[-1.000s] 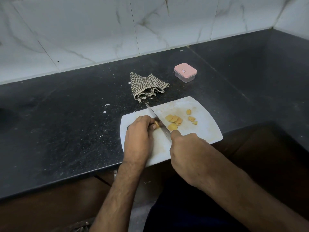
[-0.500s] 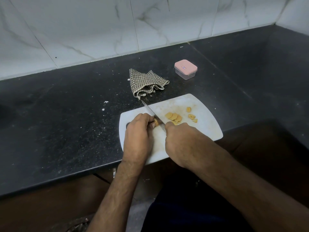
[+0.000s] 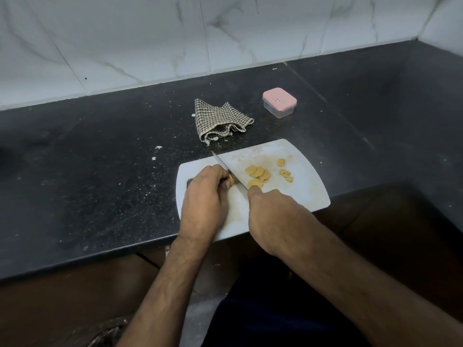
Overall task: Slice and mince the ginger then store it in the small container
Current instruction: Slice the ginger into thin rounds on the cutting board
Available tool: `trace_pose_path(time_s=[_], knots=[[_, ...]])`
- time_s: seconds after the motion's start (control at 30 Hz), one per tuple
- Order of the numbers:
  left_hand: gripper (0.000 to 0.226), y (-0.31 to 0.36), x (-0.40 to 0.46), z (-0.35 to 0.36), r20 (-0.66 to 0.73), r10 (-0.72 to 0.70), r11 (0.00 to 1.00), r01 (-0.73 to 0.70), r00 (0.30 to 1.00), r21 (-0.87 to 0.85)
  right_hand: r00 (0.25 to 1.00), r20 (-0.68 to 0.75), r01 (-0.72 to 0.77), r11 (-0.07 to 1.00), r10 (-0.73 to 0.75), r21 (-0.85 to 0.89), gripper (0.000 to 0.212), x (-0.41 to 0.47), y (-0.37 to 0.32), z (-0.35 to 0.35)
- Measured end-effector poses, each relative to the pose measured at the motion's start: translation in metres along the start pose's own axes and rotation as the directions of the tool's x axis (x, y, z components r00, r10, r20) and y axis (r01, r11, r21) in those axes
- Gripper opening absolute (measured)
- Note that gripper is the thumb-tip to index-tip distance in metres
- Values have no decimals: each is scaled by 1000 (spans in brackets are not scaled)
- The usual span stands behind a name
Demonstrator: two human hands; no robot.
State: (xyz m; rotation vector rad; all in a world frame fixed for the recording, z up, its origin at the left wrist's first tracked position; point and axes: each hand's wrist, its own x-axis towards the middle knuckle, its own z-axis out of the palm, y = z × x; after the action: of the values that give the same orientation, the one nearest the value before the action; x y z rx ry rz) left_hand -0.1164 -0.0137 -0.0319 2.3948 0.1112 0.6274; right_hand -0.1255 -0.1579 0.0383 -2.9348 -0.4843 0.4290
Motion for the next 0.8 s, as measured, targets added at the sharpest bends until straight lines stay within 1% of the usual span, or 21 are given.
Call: trace_pose_path(time_s=[0.13, 0.23, 0.33, 0.37, 0.43, 0.5, 0.53, 0.6, 0.67, 0.8], knots=[[8, -3, -1, -2, -11, -46, 999, 45, 999, -29, 997, -71, 15, 1000, -15, 0, 34, -4, -6, 13], [9, -4, 0, -1, -5, -69, 997, 69, 998, -39, 998, -67, 2, 1000, -1, 15, 37, -6, -8, 20], [9, 0, -1, 0, 1, -54, 998, 54, 999, -34, 998, -58, 33, 999, -32, 17, 37, -5, 0, 17], [9, 1, -1, 0, 6, -47, 999, 47, 999, -21, 999, -34, 37, 999, -36, 26, 36, -4, 5, 14], [11, 2, -1, -1, 11, -44, 999, 44, 999, 3, 997, 73, 11, 994, -20, 112, 30, -3, 15, 1], [14, 2, 0, -1, 6, -53, 999, 53, 999, 5, 985, 173, -48, 962, 1, 269, 24, -3, 26, -9], [15, 1, 0, -2, 2, -54, 999, 54, 999, 7, 981, 192, -71, 939, 5, 337, 23, -4, 32, -12], [12, 1, 0, -1, -2, -46, 999, 46, 999, 15, 984, 179, -81, 899, 3, 431, 22, -5, 41, -13], [12, 2, 0, 0, 3, -41, 999, 41, 999, 25, 988, 152, -78, 871, 4, 486, 20, -8, 47, -12], [15, 5, -1, 1, 16, -33, 999, 32, 999, 43, 994, 112, -69, 872, 16, 484, 18, -11, 51, -12]])
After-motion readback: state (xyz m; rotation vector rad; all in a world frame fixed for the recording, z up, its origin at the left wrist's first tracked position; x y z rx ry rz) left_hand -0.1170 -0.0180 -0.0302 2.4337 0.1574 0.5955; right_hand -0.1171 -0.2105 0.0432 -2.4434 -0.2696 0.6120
